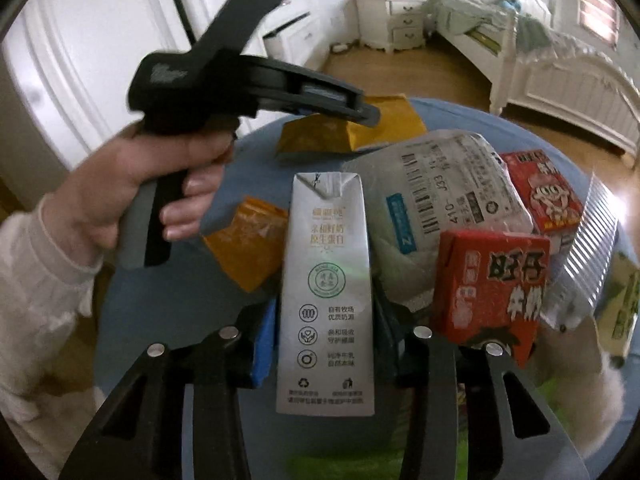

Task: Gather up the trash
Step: 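Grasp the yellow chip bag with the left tool while the right tool grasps the white milk carton, then carry both items over the black bin and open both tools to drop them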

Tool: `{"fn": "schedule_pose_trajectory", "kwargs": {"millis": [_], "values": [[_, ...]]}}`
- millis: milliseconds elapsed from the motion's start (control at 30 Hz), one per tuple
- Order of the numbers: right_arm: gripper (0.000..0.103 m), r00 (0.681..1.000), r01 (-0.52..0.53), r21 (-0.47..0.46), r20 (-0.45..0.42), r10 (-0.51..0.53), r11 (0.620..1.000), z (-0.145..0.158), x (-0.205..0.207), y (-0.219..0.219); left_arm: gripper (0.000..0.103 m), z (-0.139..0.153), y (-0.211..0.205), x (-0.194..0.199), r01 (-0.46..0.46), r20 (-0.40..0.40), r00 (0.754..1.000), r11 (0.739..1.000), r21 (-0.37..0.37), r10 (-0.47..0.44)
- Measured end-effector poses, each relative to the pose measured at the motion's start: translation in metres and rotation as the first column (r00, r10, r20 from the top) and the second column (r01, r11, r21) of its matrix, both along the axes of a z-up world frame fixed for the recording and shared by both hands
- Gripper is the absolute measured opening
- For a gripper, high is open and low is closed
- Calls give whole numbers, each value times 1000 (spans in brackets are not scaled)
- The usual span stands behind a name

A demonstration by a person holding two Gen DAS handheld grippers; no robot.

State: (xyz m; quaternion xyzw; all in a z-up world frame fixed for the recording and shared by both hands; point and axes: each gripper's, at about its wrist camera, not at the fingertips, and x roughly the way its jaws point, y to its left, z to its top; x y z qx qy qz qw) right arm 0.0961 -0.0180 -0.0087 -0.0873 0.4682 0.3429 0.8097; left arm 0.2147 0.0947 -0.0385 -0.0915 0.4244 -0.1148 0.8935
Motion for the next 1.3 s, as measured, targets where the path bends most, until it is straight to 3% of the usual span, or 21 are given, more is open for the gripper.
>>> {"fn": "schedule_pose_trajectory", "kwargs": {"millis": [167,267,367,433,600,700,800,900,1033,1300], "values": [[41,995,54,186,73,-68,981,55,-31,-51,38,50,-11,-41,-10,114,993,999,-41,14],[41,966,163,284,149,-212,945,88,-50,-109,38,84,-45,-62,52,172,984,997,-55,-42],[41,880,351,292,223,-420,890,101,-66,-178,38,107,-107,-76,156,209,969,983,-95,-134],[41,792,494,263,258,-554,829,97,-71,-228,38,112,-151,-77,222,212,958,967,-125,-193],[42,627,719,159,271,-730,676,67,-78,-334,38,97,-289,-71,396,188,913,897,-196,-362],[42,581,782,100,243,-777,616,38,-76,-380,38,76,-355,-67,452,140,892,860,-237,-430],[42,564,808,62,212,-798,587,11,-74,-423,38,53,-411,-58,480,75,876,843,-242,-477],[42,565,812,50,183,-805,581,-15,-57,-437,38,25,-450,-42,467,-26,873,851,-239,-487],[42,560,816,68,159,-813,574,-45,-49,-447,38,-6,-476,-21,449,-113,872,869,-209,-477],[42,549,829,72,86,-831,555,-80,-30,-471,38,-29,-503,-4,446,-198,864,886,-125,-463]]}}
